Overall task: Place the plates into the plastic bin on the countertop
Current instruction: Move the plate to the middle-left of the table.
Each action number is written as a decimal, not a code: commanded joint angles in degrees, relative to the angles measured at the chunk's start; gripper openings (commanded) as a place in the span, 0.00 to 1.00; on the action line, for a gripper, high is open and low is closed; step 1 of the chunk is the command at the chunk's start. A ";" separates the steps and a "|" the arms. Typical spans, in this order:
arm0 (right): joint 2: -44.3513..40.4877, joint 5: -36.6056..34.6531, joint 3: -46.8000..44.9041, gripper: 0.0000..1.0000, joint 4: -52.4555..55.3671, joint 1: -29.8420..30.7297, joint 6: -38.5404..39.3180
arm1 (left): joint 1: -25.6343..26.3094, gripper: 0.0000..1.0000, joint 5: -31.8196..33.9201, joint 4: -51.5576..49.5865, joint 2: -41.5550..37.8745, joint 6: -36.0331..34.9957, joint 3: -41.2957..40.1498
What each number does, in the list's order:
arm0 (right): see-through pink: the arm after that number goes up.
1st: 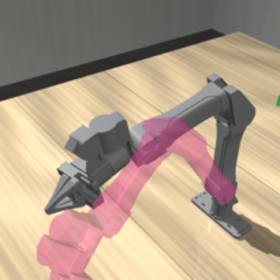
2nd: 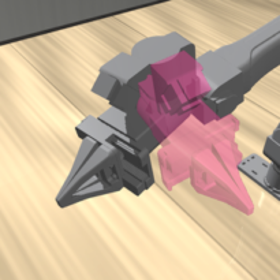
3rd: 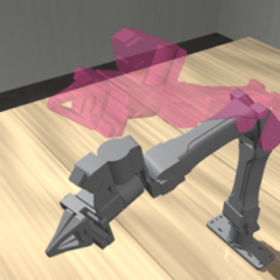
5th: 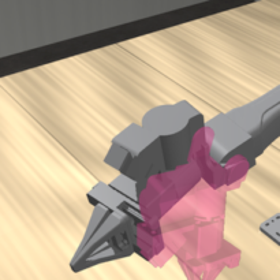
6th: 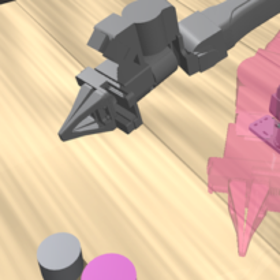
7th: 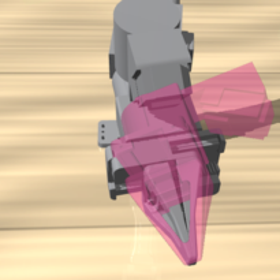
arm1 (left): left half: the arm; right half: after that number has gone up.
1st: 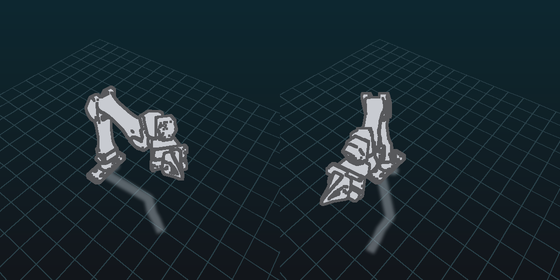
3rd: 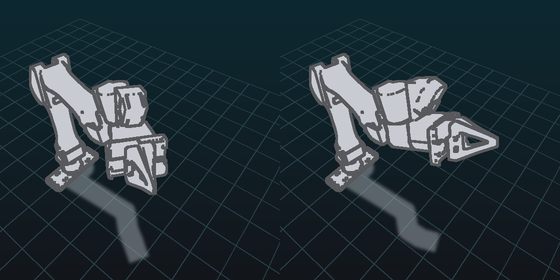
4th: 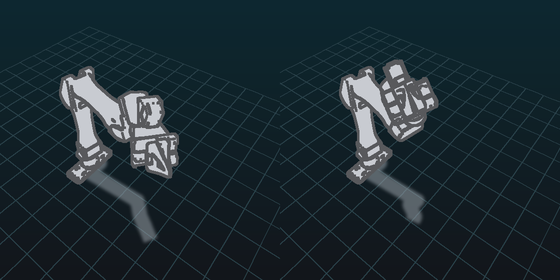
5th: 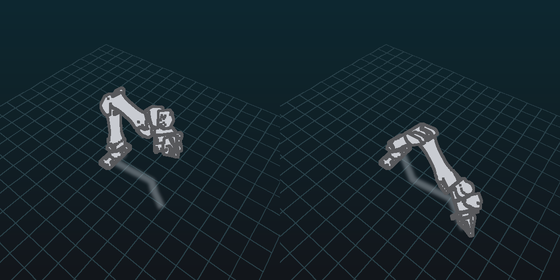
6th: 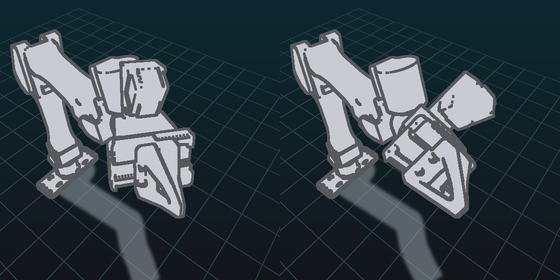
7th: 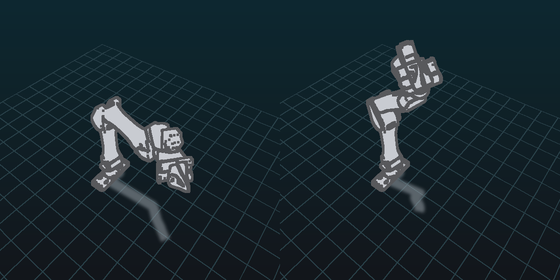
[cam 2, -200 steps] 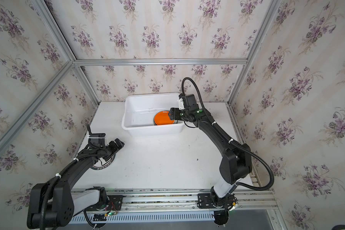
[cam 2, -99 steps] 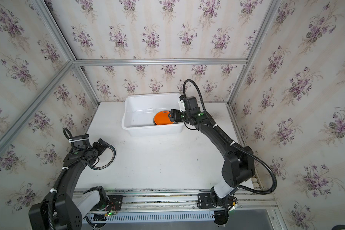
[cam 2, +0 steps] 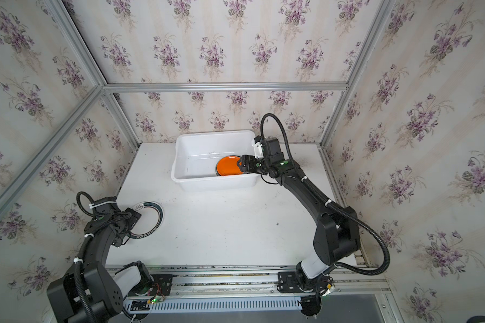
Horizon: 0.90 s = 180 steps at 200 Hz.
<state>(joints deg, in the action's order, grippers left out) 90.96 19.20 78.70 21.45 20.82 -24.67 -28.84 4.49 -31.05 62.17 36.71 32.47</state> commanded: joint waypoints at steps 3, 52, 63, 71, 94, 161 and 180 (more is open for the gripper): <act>0.35 0.44 0.66 0.79 -1.24 -0.08 -0.38 | -1.16 1.00 1.77 1.97 0.32 0.66 -1.68; 0.69 0.14 1.28 0.79 -0.51 -0.20 -0.30 | -3.21 0.99 -3.54 6.84 3.78 0.26 -2.75; 0.80 -0.04 1.42 0.79 -0.23 -0.23 -0.30 | -3.42 0.99 -4.55 8.78 4.30 0.13 -3.56; 0.97 -0.05 1.65 0.79 -0.09 -0.19 -0.32 | -3.59 0.99 -5.32 10.12 4.74 -0.25 -4.13; 1.49 -0.20 2.79 0.79 0.72 -0.27 0.11 | -3.97 0.94 -10.05 14.17 6.00 -1.79 -5.29; 2.68 -1.73 5.39 0.78 3.33 -0.34 0.28 | -4.38 0.76 -13.07 18.50 9.72 -2.96 -6.37; 3.21 -1.38 5.51 0.78 3.26 -0.28 -0.29 | -4.39 0.64 -14.39 19.54 9.84 -3.26 -6.55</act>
<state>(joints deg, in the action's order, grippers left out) 93.60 17.87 83.18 24.93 20.56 -24.64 -33.28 -5.21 -8.75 71.33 33.71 26.59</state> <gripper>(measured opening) 0.782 0.700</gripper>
